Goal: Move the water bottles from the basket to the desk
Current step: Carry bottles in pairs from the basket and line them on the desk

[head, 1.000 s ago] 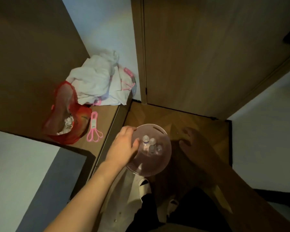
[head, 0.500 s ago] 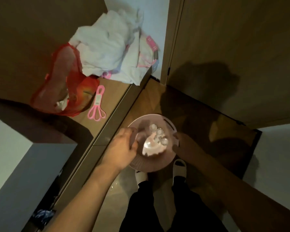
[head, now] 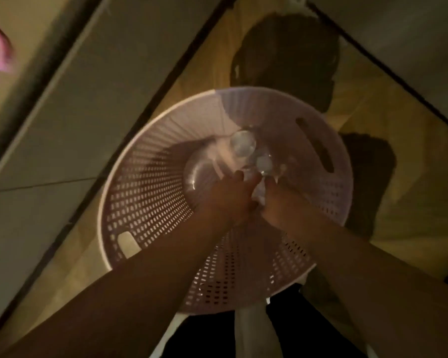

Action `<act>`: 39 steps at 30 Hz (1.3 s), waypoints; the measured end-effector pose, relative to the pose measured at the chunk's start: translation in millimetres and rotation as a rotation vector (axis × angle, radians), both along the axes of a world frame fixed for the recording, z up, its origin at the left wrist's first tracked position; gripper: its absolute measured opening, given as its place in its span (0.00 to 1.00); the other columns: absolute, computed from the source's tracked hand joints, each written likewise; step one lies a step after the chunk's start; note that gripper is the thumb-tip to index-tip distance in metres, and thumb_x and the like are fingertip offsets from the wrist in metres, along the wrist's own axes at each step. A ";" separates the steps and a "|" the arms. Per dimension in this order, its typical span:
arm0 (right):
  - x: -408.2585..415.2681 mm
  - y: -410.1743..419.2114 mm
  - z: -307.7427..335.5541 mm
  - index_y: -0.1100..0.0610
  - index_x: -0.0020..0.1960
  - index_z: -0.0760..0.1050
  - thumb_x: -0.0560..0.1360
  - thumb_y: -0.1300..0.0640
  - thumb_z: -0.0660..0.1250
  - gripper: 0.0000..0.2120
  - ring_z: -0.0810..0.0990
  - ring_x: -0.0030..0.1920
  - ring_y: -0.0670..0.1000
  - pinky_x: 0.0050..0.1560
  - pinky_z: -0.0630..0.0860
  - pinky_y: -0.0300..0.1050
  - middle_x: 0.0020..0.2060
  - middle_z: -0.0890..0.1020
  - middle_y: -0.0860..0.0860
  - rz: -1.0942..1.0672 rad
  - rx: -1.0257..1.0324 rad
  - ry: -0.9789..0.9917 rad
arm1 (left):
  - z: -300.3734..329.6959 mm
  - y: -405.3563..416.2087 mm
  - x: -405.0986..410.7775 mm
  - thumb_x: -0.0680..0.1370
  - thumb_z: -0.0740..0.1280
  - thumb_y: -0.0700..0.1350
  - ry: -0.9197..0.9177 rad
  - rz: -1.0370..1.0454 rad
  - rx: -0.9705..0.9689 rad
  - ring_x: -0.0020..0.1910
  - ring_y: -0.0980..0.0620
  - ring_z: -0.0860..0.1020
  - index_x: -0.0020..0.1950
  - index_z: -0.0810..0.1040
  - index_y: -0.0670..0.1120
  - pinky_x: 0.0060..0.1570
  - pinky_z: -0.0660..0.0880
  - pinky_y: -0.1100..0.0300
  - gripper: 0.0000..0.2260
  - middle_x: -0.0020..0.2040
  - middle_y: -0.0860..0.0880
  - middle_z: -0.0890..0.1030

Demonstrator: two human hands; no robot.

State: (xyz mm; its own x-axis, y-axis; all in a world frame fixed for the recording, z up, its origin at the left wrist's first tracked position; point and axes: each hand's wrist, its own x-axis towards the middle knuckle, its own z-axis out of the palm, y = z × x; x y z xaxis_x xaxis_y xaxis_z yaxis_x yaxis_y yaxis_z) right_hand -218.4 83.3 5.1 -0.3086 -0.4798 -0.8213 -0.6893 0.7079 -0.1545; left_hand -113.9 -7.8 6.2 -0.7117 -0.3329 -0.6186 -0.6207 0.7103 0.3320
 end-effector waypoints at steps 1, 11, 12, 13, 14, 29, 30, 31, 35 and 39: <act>-0.1 -1.5 -10.5 0.57 0.74 0.61 0.77 0.54 0.64 0.28 0.72 0.67 0.60 0.65 0.72 0.54 0.69 0.67 0.59 0.044 -0.003 0.029 | -14.6 9.6 0.5 0.77 0.65 0.55 0.013 -0.022 -0.010 0.55 0.40 0.78 0.74 0.61 0.54 0.46 0.75 0.49 0.27 0.62 0.44 0.74; 9.6 27.7 -32.8 0.61 0.74 0.56 0.77 0.61 0.63 0.29 0.77 0.63 0.60 0.60 0.76 0.57 0.63 0.76 0.61 0.159 0.143 0.132 | -34.8 14.7 28.6 0.80 0.62 0.54 0.154 0.105 -0.108 0.51 0.42 0.81 0.70 0.67 0.47 0.40 0.70 0.54 0.21 0.58 0.46 0.79; 8.0 30.5 -31.4 0.61 0.76 0.54 0.77 0.60 0.63 0.30 0.77 0.63 0.60 0.61 0.76 0.57 0.64 0.76 0.61 0.162 0.154 0.143 | -28.7 13.4 34.4 0.80 0.61 0.55 0.141 0.161 -0.111 0.52 0.43 0.81 0.68 0.66 0.49 0.41 0.70 0.54 0.19 0.58 0.46 0.79; 8.3 28.8 -26.3 0.61 0.77 0.52 0.79 0.59 0.62 0.31 0.76 0.64 0.61 0.62 0.76 0.55 0.65 0.76 0.60 0.174 0.170 0.161 | -21.7 12.3 39.1 0.80 0.61 0.56 0.135 0.195 -0.114 0.52 0.43 0.81 0.66 0.66 0.49 0.42 0.71 0.54 0.18 0.57 0.47 0.80; 9.8 28.9 -24.8 0.62 0.78 0.51 0.80 0.57 0.61 0.31 0.75 0.65 0.62 0.62 0.76 0.51 0.67 0.75 0.60 0.182 0.167 0.159 | -15.3 11.7 44.7 0.80 0.61 0.56 0.127 0.214 -0.115 0.51 0.44 0.81 0.64 0.66 0.50 0.42 0.71 0.54 0.16 0.56 0.47 0.80; 1.0 34.3 113.0 0.54 0.71 0.65 0.81 0.50 0.62 0.21 0.78 0.59 0.57 0.56 0.73 0.50 0.59 0.77 0.53 0.182 -0.244 0.093 | 109.1 25.7 106.8 0.79 0.57 0.61 0.065 0.495 -0.113 0.43 0.43 0.82 0.62 0.67 0.57 0.44 0.78 0.55 0.15 0.45 0.48 0.82; 2.4 37.6 140.1 0.52 0.71 0.64 0.80 0.48 0.61 0.21 0.80 0.57 0.55 0.55 0.75 0.49 0.57 0.78 0.52 0.144 -0.262 0.039 | 135.2 24.7 106.0 0.79 0.58 0.61 0.001 0.479 -0.101 0.45 0.42 0.82 0.63 0.67 0.57 0.45 0.77 0.55 0.16 0.47 0.47 0.83; 2.3 37.8 172.1 0.50 0.70 0.64 0.80 0.47 0.62 0.21 0.80 0.55 0.54 0.54 0.77 0.50 0.55 0.78 0.51 0.091 -0.266 -0.008 | 164.2 22.9 104.9 0.79 0.59 0.59 -0.046 0.462 -0.097 0.46 0.42 0.82 0.64 0.67 0.55 0.45 0.76 0.56 0.16 0.49 0.45 0.83; -0.9 31.3 320.3 0.46 0.68 0.63 0.76 0.41 0.66 0.24 0.80 0.48 0.49 0.50 0.79 0.48 0.53 0.80 0.46 -0.019 -0.328 -0.007 | 306.0 14.4 109.3 0.79 0.65 0.53 0.082 0.623 -0.077 0.44 0.45 0.81 0.63 0.70 0.50 0.40 0.72 0.58 0.15 0.44 0.48 0.81; 14.6 30.5 461.9 0.49 0.69 0.65 0.75 0.41 0.70 0.28 0.75 0.47 0.42 0.40 0.69 0.33 0.50 0.75 0.39 -0.052 -0.507 0.031 | 437.8 15.6 121.8 0.76 0.66 0.55 0.205 0.687 -0.172 0.42 0.41 0.81 0.50 0.68 0.53 0.37 0.70 0.56 0.11 0.40 0.48 0.81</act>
State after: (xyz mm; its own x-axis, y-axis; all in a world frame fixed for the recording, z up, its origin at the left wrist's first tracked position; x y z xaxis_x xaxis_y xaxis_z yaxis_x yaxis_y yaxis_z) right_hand -203.8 113.8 467.0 -0.3634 -0.7988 -0.4794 -0.6646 0.5829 -0.4675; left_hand 7.9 7.8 444.0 -0.4035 -0.8254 -0.3947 -0.8820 0.2363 0.4077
